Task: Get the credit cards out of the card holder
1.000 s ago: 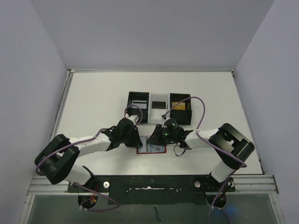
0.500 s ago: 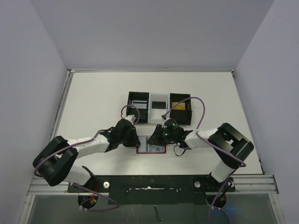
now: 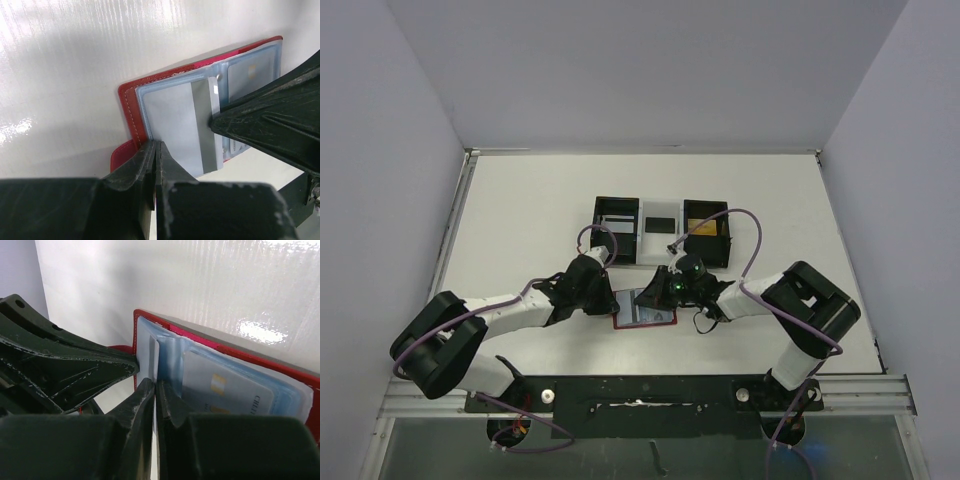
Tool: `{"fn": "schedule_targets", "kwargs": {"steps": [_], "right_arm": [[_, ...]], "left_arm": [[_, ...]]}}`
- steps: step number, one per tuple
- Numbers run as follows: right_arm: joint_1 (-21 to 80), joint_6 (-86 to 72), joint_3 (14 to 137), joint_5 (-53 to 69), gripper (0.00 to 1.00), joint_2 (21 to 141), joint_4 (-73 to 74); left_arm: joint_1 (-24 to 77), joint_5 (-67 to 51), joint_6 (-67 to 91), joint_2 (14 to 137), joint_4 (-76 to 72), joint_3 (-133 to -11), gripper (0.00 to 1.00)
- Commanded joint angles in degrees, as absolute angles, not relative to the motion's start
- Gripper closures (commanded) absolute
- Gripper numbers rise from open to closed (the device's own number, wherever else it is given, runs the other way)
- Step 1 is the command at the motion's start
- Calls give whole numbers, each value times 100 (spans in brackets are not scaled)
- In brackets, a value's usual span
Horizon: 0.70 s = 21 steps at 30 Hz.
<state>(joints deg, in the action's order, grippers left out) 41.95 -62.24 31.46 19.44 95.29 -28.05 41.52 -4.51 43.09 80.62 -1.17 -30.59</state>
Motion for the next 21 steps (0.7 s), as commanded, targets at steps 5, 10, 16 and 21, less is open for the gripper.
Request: {"fn": "schedule_targets", "kwargs": {"steps": [5,10,16,21], "right_arm": [[4005,-6280,2904,2337,92,9242,-3332],[3887,-6250,2853,2732,89,9309,-3518],[3869,-6399,2782,2803,93,9458,-3798],[3805,-6369,2653,2725,99,9340,-3680]], "left_arm": [[4193,-262,4303,8111,126,-3022,100],[4195,-263,4293,8163,119,-3057,100],[4193,-320,4269,8210,130,-3117,100],[4195,-300,4276,8122,132,-3060,100]]}}
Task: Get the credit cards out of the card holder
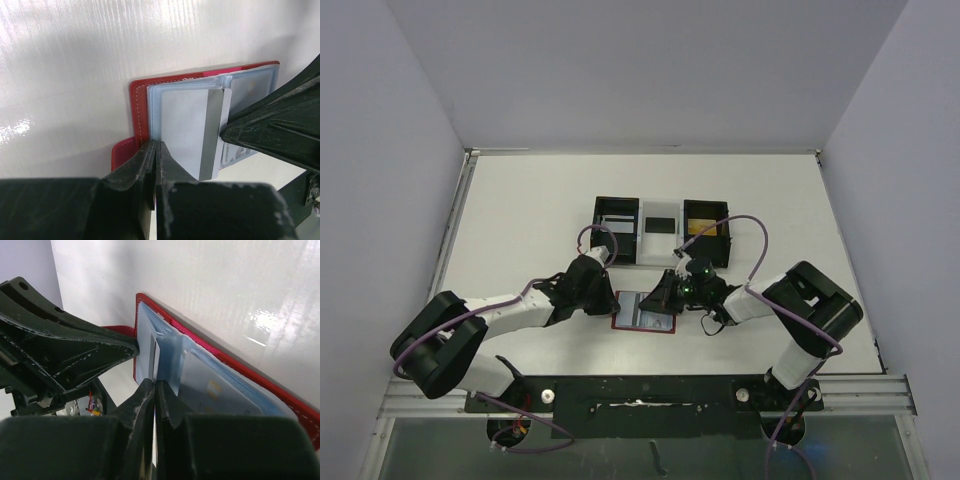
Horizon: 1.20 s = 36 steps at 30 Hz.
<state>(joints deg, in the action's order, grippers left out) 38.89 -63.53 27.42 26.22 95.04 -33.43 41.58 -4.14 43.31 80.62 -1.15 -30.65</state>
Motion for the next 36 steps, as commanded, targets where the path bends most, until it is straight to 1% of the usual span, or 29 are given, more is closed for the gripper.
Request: {"fn": "schedule_targets", "kwargs": {"steps": [1,7,13,17,18,21,23,26,27,29,32,36], "right_arm": [[3775,-6346,2640,2680,99,9291,-3571],[3575,-6182,2550,2666,100,9020,-3167],[3554,-6172,2607,2790,100,9122,-3195],[3558,-6251,2640,2739,100,9204,-3271],[3558,-6269,2651,2734,100,9224,-3283],[3559,-6284,2682,2697,100,9250,-3289],[3555,-6286,2709,2685,100,9260,-3267],[3560,-6280,2725,2663,99,9273,-3237],[3560,-6286,2717,2649,99,9271,-3244],[3562,-6308,2701,2633,98,9272,-3266],[3559,-6328,2681,2644,98,9271,-3314],[3566,-6327,2711,2700,97,9319,-3335]], "left_arm": [[4193,-299,4276,8121,136,-3059,100],[4193,-303,4269,8138,149,-3089,100],[4201,-368,4261,7983,151,-3179,99],[4201,-342,4212,7601,213,-3324,77],[4201,-346,4192,7512,226,-3364,73],[4201,-523,4105,7330,87,-3443,67],[4197,-862,4107,7342,-208,-3422,66],[4166,-1532,4128,7571,-776,-3412,66],[4163,-1655,4107,7722,-786,-3509,68],[4166,-1672,4047,8035,-606,-3686,75],[4175,-1508,4123,8313,-434,-3708,84],[4166,-983,4188,8384,4,-3625,87]]}}
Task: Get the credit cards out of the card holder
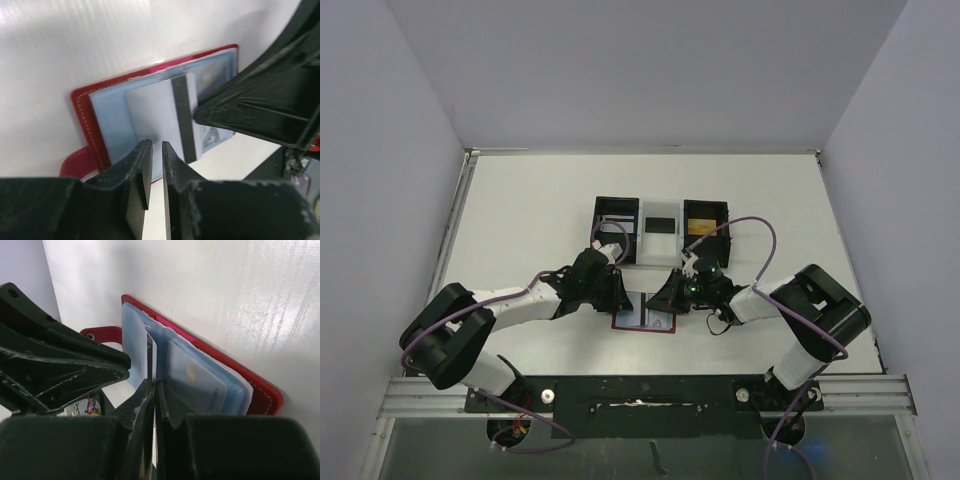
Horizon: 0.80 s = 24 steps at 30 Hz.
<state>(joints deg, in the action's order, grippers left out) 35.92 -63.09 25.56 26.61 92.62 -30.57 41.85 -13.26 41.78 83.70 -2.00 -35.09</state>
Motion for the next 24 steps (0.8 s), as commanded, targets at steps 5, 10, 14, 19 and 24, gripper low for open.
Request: {"fn": "schedule_targets", "kwargs": {"steps": [5,10,14,19,24], "right_arm": [[3577,-6407,2698,2700,94,9314,-3447],[3639,-6560,2650,2681,90,9353,-3659],[3710,-6670,2625,2632,85,9420,-3818],[3794,-6751,2621,2510,80,9465,-3932],[3908,-6705,2751,2319,79,9466,-3632]], "left_arm": [[4166,-685,4178,8411,153,-3536,89],[4166,-688,4131,8584,193,-3546,92],[4166,-699,4137,8584,191,-3523,94],[4171,-665,4130,8468,193,-3492,95],[4166,-674,4147,8440,190,-3458,95]]}}
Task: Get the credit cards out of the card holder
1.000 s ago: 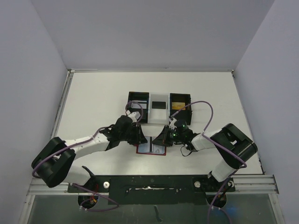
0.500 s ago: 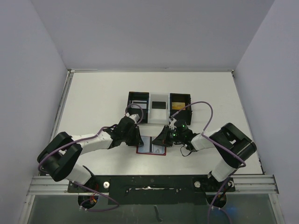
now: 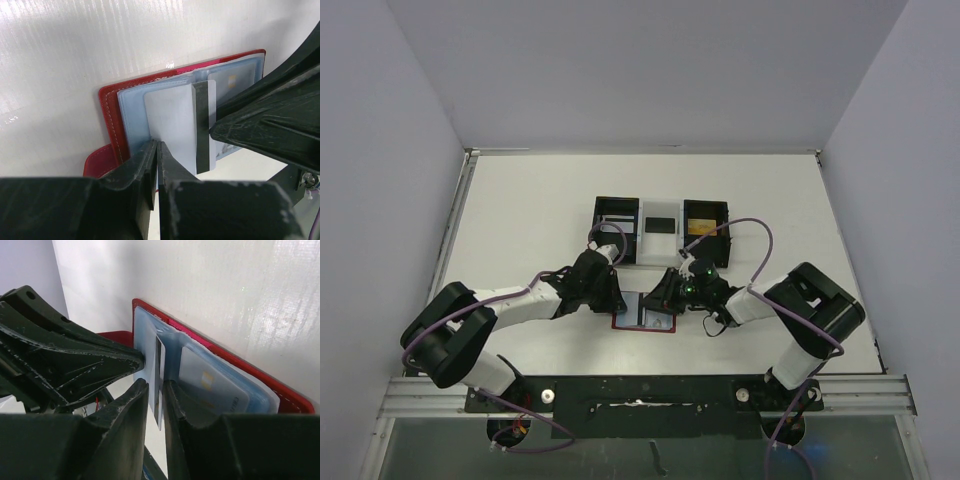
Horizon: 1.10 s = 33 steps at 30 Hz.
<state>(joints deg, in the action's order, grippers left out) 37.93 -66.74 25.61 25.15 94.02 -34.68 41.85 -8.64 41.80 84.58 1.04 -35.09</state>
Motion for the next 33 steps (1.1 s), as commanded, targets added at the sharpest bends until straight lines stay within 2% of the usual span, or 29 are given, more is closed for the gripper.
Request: {"fn": "schedule_targets", "kwargs": {"steps": [1,8,14,24,33], "right_arm": [[3931,-6705,2769,2273,79,9472,-3577],[3999,-6802,2764,2035,84,9444,-3590],[3893,-6793,2855,2125,96,9391,-3582],[3865,-6551,2769,2025,96,9057,-3003],[3867,-6947,2545,1962,91,9239,-3671]], "left_arm": [[4166,-681,4146,8431,177,-3445,95],[4166,-695,4149,8385,158,-3411,97],[4166,-673,4173,8370,154,-3399,98],[4166,-782,4095,8360,2,-3397,98],[4188,-787,4053,8411,86,-3440,98]]}}
